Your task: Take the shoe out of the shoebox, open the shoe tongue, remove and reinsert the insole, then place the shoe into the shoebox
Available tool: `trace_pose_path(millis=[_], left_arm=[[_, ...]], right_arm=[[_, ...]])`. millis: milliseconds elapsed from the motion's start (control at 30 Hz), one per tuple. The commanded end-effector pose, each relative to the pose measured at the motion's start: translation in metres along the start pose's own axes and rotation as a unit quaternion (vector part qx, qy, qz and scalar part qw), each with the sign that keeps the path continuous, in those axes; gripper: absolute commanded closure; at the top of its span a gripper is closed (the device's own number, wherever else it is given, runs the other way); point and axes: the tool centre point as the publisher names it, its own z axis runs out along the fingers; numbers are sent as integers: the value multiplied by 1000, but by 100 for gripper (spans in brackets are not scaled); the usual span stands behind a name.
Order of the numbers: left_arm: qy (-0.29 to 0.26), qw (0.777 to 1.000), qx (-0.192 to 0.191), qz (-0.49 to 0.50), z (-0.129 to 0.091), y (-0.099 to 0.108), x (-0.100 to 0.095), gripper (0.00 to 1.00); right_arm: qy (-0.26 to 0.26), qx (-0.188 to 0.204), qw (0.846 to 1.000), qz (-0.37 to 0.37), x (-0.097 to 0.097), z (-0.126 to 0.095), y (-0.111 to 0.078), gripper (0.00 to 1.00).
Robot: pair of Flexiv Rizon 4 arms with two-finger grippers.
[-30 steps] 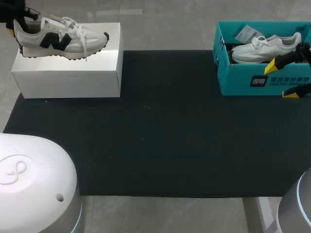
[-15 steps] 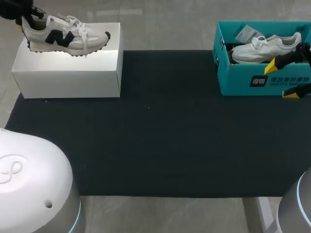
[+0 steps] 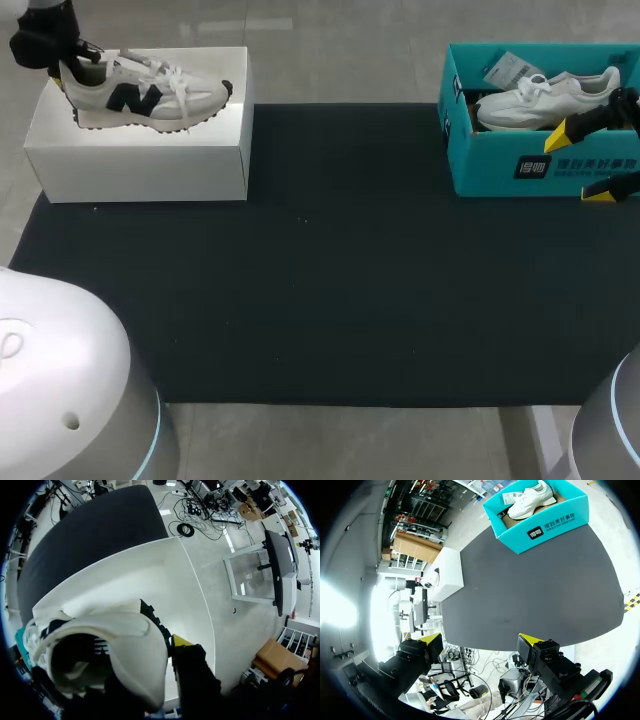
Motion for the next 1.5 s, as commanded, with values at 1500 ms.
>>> trace_pose_path(millis=[1500], left_arm=[[39,998,22,-53,115,-55,-5,76]], right_arm=[[-1,1,1000,1,1,1,1,0]])
